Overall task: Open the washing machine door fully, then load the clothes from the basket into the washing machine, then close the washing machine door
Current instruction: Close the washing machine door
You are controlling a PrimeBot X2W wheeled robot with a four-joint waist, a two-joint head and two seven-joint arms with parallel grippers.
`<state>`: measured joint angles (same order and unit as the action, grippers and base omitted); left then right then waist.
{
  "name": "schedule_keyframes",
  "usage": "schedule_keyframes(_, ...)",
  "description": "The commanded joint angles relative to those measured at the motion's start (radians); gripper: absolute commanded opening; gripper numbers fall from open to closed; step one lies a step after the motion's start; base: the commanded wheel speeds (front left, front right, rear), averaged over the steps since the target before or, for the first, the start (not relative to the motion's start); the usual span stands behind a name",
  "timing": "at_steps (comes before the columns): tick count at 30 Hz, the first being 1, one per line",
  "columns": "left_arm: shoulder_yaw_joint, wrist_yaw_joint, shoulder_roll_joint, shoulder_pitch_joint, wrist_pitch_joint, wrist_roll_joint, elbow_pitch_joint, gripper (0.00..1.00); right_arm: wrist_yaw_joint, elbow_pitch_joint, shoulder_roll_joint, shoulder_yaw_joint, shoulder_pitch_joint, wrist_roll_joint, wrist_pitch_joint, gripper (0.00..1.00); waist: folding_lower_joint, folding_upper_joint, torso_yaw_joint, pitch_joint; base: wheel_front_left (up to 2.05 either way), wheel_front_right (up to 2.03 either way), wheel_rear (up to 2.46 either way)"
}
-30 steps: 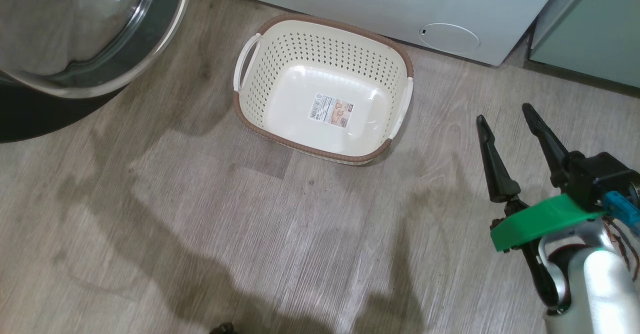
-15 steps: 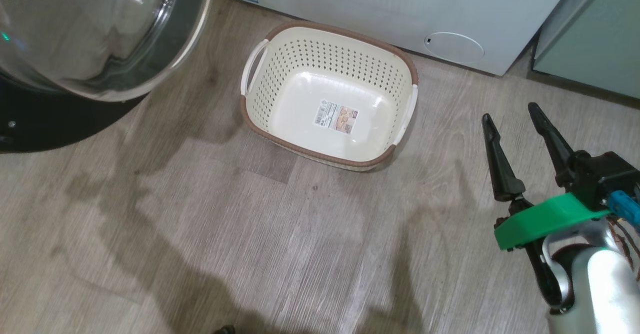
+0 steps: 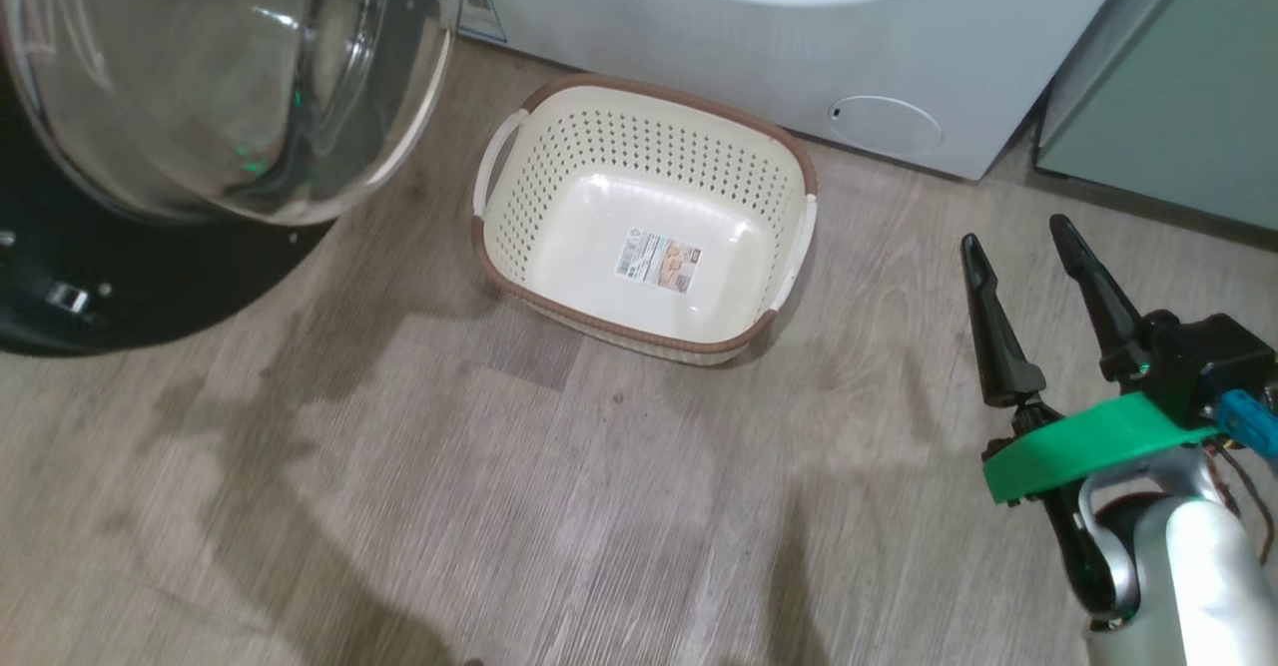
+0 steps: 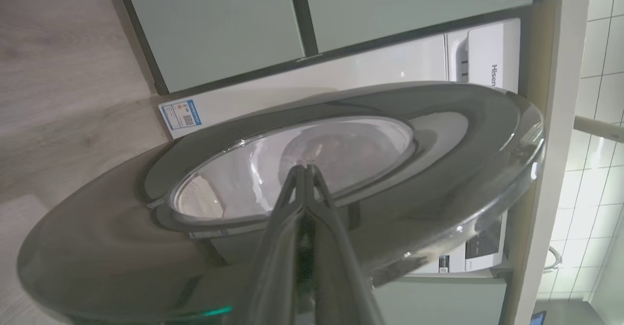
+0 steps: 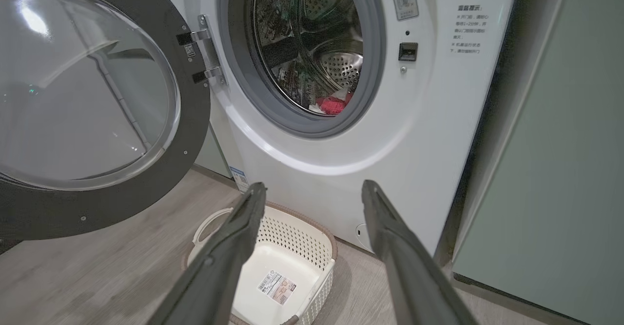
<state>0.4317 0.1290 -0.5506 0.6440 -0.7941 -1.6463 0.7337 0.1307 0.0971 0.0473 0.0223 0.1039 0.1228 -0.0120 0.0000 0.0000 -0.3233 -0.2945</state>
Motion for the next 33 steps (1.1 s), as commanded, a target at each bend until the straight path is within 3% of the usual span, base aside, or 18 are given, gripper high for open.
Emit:
schedule_keyframes(1, 0.019, -0.002, -0.053, -0.016, -0.032, -0.011, -0.045, 0.00, 0.000, 0.025, 0.003, -0.030, 0.021, 0.011, -0.015, 1.00, 0.0000, 0.0000, 0.009, 0.012, 0.00, 0.00, 0.00)
schedule_keyframes(21, 0.004, -0.041, 0.018, -0.237, -0.236, -0.089, -0.413, 0.00, 0.000, -0.044, 0.003, -0.034, 0.005, 0.059, -0.095, 1.00, 0.0000, 0.0000, 0.108, 0.070, 0.00, 0.00, 0.00)
schedule_keyframes(33, -0.020, -0.057, 0.090, -0.350, -0.298, -0.127, -0.653, 0.00, 0.000, -0.068, 0.003, -0.043, -0.003, 0.092, -0.135, 1.00, 0.0000, 0.0000, 0.218, 0.089, 0.00, 0.00, 0.00)
